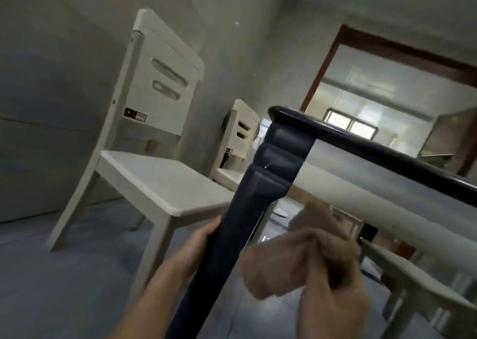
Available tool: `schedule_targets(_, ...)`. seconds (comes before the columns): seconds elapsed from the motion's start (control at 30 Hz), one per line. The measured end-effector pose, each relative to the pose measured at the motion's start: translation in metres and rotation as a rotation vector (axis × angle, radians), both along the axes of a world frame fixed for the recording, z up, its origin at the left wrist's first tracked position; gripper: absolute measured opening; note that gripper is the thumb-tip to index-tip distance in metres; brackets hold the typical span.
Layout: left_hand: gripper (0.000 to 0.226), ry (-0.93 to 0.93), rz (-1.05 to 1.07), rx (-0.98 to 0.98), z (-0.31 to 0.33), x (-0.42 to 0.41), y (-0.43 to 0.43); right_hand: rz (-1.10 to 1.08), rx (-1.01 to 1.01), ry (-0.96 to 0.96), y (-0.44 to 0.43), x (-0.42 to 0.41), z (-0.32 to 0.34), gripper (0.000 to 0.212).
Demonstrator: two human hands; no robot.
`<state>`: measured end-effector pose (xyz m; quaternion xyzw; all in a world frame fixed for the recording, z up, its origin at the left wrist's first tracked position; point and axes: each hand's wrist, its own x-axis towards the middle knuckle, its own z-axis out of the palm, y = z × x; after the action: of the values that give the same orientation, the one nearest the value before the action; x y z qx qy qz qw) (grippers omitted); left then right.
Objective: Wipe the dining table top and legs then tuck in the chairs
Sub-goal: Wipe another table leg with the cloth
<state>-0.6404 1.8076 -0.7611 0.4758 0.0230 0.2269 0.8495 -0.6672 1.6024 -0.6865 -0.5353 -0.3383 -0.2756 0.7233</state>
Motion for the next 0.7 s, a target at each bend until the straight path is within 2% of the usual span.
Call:
schedule_targets(0.03,0.042,-0.004,-0.003,0.002,0.001,-0.002,-0.001,0.029,0.057,-0.178,-0.003,-0.007,0.028,0.034)
schedule_targets(0.07,0.042,-0.016,-0.016,0.005,0.002,-0.003,-0.002,-0.005,-0.011,-0.353,-0.002,-0.003,0.052,0.04)
schedule_targets(0.1,0.041,-0.025,-0.025,0.001,0.004,-0.005,-0.004,-0.109,-0.137,-0.541,0.002,0.001,0.076,0.044)
schedule_targets(0.17,0.04,-0.024,-0.024,0.01,0.004,-0.007,-0.005,-0.416,-0.531,-0.826,0.015,0.03,0.104,0.048)
schedule_targets(0.23,0.041,-0.026,0.004,0.031,0.005,-0.009,-0.006,-0.698,-0.908,-0.969,0.027,0.06,0.124,0.059)
schedule_targets(0.33,0.04,-0.039,-0.002,0.021,0.005,-0.006,-0.008,-0.919,-1.135,-1.241,0.043,0.085,0.131,0.066)
schedule_targets(0.43,0.039,-0.049,-0.01,-0.048,0.008,-0.007,-0.012,-0.984,-1.195,-1.403,0.057,0.077,0.131,0.066)
schedule_targets(0.53,0.038,-0.05,0.05,-0.074,0.007,-0.002,-0.009,-0.999,-1.189,-1.439,0.072,0.069,0.136,0.07)
schedule_targets(0.6,0.035,-0.046,0.072,-0.096,0.007,-0.002,-0.008,-0.931,-1.212,-1.486,0.079,0.069,0.121,0.069)
schedule_targets(0.7,0.036,-0.07,0.061,-0.124,0.008,-0.007,-0.009,-0.752,-1.338,-1.515,0.067,0.072,0.061,0.068)
